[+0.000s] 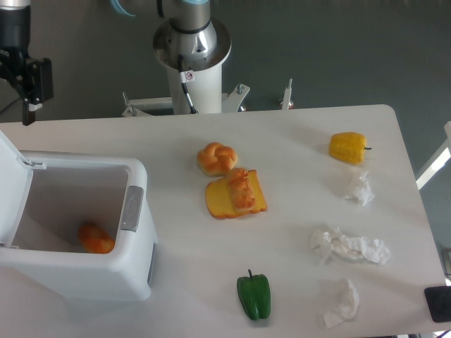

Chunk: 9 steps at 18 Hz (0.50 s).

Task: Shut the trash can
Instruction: 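Lower the gripper onto the raised white lid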

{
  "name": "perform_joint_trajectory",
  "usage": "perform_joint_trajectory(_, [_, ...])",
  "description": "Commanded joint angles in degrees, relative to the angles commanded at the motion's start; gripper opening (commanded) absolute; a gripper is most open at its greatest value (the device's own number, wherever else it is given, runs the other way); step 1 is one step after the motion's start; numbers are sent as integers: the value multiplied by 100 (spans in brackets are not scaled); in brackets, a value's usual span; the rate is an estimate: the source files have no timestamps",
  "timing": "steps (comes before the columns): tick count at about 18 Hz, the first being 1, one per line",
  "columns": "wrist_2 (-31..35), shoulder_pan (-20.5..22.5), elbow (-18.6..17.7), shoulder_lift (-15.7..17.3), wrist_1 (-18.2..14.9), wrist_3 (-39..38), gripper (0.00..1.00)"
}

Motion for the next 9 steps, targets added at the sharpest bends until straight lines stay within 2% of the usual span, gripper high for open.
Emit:
perform_joint_trajectory(2, [18, 0, 44, -35, 105, -96, 100])
perform_joint_trajectory(9, [290, 26, 290, -150, 159, -352, 100])
